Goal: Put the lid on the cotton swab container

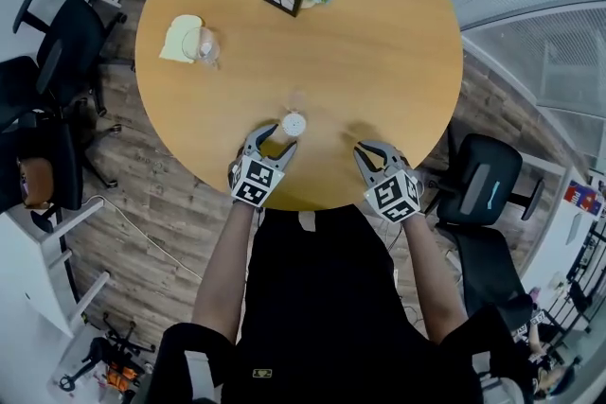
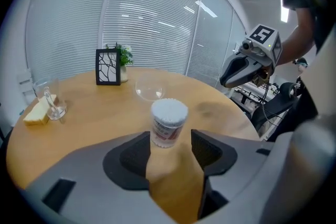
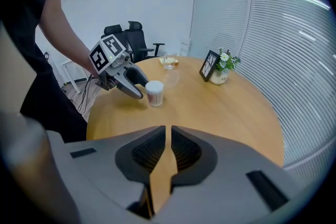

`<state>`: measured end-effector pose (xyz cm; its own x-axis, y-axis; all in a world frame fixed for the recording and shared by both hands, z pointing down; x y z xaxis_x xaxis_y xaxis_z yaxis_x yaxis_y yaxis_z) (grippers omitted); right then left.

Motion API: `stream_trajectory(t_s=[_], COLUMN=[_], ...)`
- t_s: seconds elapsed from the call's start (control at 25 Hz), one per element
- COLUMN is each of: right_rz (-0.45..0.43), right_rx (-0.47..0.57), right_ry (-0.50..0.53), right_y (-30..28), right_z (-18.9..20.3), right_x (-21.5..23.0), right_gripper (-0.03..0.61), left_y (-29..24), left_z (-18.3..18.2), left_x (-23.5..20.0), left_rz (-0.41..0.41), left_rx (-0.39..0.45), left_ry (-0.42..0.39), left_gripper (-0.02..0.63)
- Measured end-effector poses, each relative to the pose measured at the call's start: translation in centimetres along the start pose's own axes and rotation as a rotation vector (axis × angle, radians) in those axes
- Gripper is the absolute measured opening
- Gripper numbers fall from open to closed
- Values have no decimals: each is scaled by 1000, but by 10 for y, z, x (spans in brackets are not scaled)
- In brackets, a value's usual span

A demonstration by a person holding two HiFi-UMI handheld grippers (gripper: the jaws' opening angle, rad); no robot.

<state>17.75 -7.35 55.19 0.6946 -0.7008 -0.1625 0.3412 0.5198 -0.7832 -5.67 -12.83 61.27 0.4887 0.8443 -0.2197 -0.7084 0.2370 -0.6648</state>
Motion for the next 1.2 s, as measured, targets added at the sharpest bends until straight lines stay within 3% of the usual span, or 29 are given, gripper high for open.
stream_trajectory(t_s=[0.28, 0.64, 1.2], right_rz=[-16, -8, -25], right_rx=[-28, -42, -46], right_ry=[1, 1, 19], right_y=[-6, -6, -13], right_z=[0, -3, -5], right_x=[-2, -4, -8], right_gripper=[11, 11, 11], left_y=[-20, -34, -42], left_z=[-7, -13, -15], left_x=[-7, -13, -13], left_rz=[49, 43, 71], left_rx=[-3, 22, 64], left_ry=[-68, -114, -100], left_gripper=[269, 301, 270])
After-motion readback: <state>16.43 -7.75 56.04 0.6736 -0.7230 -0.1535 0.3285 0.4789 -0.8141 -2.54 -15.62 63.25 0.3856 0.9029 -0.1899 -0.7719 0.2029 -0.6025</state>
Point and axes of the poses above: the fingertips, and each gripper's own axes: y backward along the fingers, x to its right, z out of its underside, the point moved 8 cm from there along y, backward along the fingers, and after that the axes turned 7 degrees about z, right-handed, at the moved point
